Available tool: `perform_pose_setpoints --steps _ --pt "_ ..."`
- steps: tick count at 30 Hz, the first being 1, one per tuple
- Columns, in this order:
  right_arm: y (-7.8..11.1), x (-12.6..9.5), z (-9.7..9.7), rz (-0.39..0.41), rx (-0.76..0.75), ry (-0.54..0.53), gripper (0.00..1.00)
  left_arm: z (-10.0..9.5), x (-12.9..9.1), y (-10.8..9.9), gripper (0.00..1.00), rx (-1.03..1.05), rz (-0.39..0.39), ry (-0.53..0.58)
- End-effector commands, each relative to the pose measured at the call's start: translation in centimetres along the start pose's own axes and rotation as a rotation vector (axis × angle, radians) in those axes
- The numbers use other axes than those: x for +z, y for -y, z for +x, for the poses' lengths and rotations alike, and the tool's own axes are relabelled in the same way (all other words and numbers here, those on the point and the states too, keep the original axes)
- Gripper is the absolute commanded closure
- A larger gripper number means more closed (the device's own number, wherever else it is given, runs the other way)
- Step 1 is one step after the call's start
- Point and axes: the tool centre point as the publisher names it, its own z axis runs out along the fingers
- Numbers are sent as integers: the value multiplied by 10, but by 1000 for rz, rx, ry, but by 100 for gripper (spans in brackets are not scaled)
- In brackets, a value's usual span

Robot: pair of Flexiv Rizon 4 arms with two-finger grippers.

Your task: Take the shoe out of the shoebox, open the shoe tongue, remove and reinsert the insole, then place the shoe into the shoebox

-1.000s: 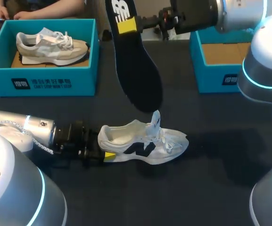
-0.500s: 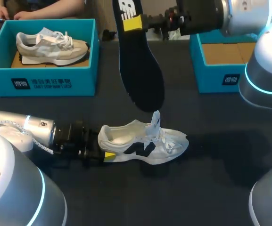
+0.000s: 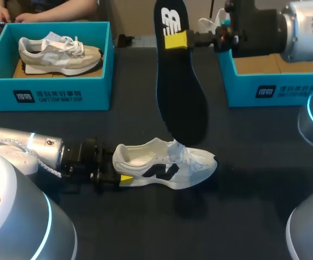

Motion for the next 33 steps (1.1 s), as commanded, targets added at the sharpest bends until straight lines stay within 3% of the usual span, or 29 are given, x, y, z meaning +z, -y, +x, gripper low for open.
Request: perform_pose_setpoints --steps 1,7,17,33 --pt "13 -5 8 -25 -1 8 100 0 0 0 100 -1 -3 -1" --pt "29 -3 21 -66 8 -7 100 0 0 0 100 -1 -3 -1" --pt "50 4 34 -60 47 -5 100 0 0 0 100 -1 -3 -1" --pt "55 1 59 -39 64 8 100 0 0 0 100 -1 -3 -1"
